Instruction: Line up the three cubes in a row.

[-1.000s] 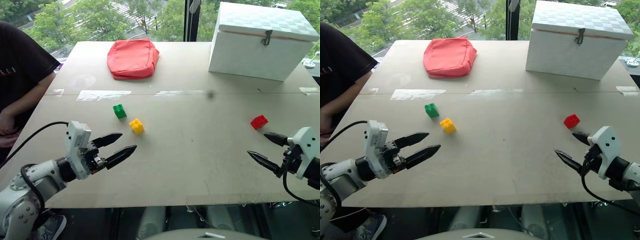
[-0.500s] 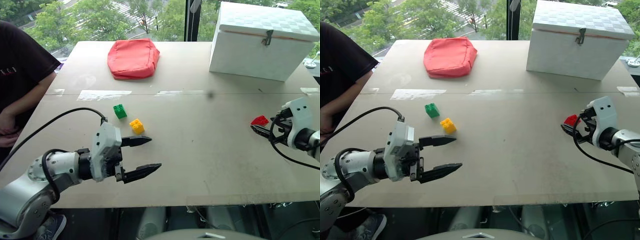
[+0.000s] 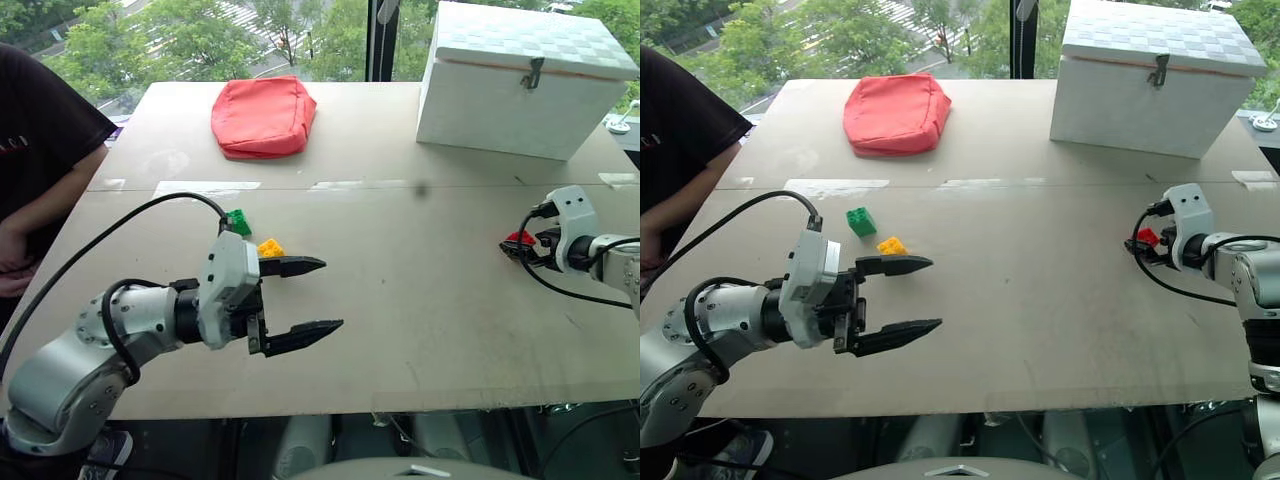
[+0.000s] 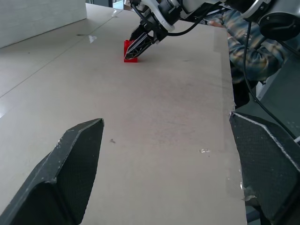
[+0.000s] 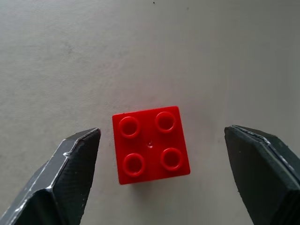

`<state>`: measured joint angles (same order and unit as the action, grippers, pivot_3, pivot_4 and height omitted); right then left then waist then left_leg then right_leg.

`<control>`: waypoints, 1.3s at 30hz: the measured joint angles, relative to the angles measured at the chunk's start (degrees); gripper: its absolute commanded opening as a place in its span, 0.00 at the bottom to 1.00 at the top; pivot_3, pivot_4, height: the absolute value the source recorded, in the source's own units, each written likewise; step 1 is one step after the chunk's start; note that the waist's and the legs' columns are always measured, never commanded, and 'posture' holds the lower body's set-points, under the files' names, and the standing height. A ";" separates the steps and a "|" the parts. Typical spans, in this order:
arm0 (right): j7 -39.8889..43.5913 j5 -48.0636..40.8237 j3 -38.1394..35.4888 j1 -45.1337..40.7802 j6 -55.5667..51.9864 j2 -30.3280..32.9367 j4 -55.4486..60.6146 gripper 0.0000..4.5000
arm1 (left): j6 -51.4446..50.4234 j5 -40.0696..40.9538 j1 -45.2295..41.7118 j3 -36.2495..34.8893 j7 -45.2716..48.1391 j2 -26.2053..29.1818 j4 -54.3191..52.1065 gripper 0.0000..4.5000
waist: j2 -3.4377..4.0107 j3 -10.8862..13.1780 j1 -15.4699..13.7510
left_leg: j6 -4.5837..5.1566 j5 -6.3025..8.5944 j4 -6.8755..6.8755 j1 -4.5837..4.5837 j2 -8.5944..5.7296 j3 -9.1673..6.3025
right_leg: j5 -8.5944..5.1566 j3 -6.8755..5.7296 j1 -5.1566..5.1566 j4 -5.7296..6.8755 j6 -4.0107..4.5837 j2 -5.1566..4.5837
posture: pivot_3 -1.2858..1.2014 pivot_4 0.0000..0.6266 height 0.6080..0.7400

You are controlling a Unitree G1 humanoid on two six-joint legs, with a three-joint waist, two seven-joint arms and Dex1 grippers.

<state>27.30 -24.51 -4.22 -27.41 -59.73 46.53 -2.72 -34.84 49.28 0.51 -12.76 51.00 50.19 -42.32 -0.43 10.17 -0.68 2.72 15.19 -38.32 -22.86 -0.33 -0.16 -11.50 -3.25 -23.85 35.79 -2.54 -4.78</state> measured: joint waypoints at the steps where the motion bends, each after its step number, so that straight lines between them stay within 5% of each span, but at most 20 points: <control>1: 0.68 0.32 0.16 -0.14 0.35 0.00 -0.57 0.56 | 0.15 -0.24 0.20 -0.01 -0.03 -0.02 0.00 1.00 | 0.00 0.00 0.00 | 0.00 0.00 0.00 0.00 0.00 0.00 | 0.00 0.00 0.00 0.00 0.00 0.00 | 0.52 0.24 1.00; 4: 2.40 1.20 1.10 -0.43 1.46 0.01 -0.88 0.30 | 0.27 -0.69 0.78 -0.01 -0.15 -0.25 0.00 1.00 | 0.00 0.00 -0.01 | 0.00 0.00 0.00 0.00 0.02 0.00 | 0.03 0.01 0.00 0.00 -0.04 0.01 | 0.52 0.24 1.00; 9: 7.95 2.38 3.38 -0.35 4.26 1.76 -0.28 0.30 | 0.65 -1.26 2.65 -0.26 -1.27 -1.31 0.10 1.00 | 0.00 0.00 -0.01 | 0.00 0.00 -0.01 0.00 0.03 0.01 | 0.02 0.01 0.00 0.01 -0.04 0.01 | 0.52 0.24 1.00; 16: 29.25 2.82 13.37 -4.93 18.45 4.55 8.81 0.30 | 1.99 -2.63 7.14 -1.67 -1.04 -1.43 0.28 1.00 | 0.00 0.03 0.65 | -0.01 0.00 -0.02 0.09 0.25 0.00 | -0.09 0.01 0.00 0.01 -0.15 0.19 | 0.52 0.24 1.00; 24: 46.29 11.93 26.38 -18.48 36.41 -2.59 -6.77 0.30 | 2.51 -2.94 8.86 -2.64 -0.06 -1.22 0.10 1.00 | -0.09 0.08 0.64 | -0.06 -0.03 -0.11 0.07 0.31 -0.01 | 0.00 0.06 0.02 0.03 0.23 0.28 | 0.52 0.24 1.00; 39: 54.81 21.14 28.55 -24.20 52.11 -10.83 -26.73 0.30 | 2.46 -2.45 14.44 -6.05 -2.35 -1.18 -4.10 1.00 | -0.09 0.12 0.92 | -0.29 -0.14 -0.05 0.07 0.33 0.02 | 0.01 0.09 -0.01 0.03 0.23 0.29 | 0.52 0.24 1.00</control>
<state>82.11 -3.37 24.34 -51.61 -7.62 35.70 -29.45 -32.39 46.82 14.96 -18.81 48.66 49.01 -46.42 -0.52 10.29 0.24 2.43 15.05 -38.37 -22.79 0.00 -0.14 -11.49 -3.16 -23.86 35.82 -2.31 -4.48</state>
